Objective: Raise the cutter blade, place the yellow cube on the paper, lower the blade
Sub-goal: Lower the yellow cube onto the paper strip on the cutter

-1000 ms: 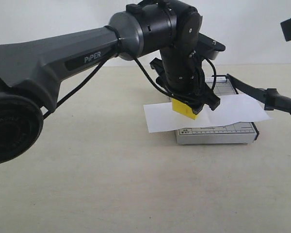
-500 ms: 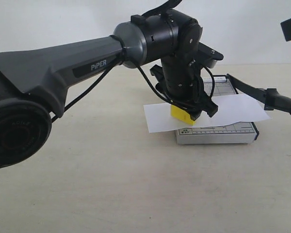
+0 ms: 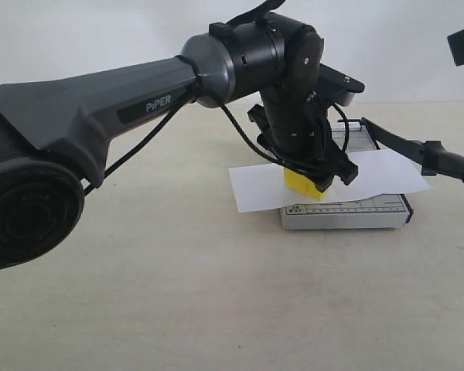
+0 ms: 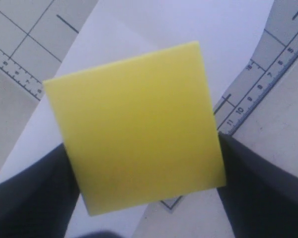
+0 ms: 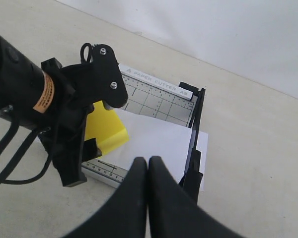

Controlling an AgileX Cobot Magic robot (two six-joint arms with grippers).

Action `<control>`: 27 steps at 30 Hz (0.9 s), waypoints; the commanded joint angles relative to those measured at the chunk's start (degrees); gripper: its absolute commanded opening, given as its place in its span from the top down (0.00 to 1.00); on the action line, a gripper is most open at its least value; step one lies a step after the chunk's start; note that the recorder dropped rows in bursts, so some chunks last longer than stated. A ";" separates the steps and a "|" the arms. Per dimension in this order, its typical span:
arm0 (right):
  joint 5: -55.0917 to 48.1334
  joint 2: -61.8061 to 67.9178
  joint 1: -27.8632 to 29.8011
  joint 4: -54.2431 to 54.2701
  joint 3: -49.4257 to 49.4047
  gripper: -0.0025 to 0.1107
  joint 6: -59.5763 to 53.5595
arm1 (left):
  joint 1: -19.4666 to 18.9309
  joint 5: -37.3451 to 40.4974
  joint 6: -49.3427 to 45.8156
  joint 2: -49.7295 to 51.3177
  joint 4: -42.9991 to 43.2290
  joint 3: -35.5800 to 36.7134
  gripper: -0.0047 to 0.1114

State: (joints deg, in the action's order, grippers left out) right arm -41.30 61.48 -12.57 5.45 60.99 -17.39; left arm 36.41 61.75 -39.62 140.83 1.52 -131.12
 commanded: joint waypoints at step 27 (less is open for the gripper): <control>0.05 -0.26 0.00 0.09 0.33 0.98 -0.14 | 0.24 -1.37 -0.52 -0.37 -0.68 -3.50 0.44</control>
State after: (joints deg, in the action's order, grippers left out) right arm -41.30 61.48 -12.57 5.45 60.99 -17.39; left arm 36.41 60.44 -39.75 140.83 1.26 -134.12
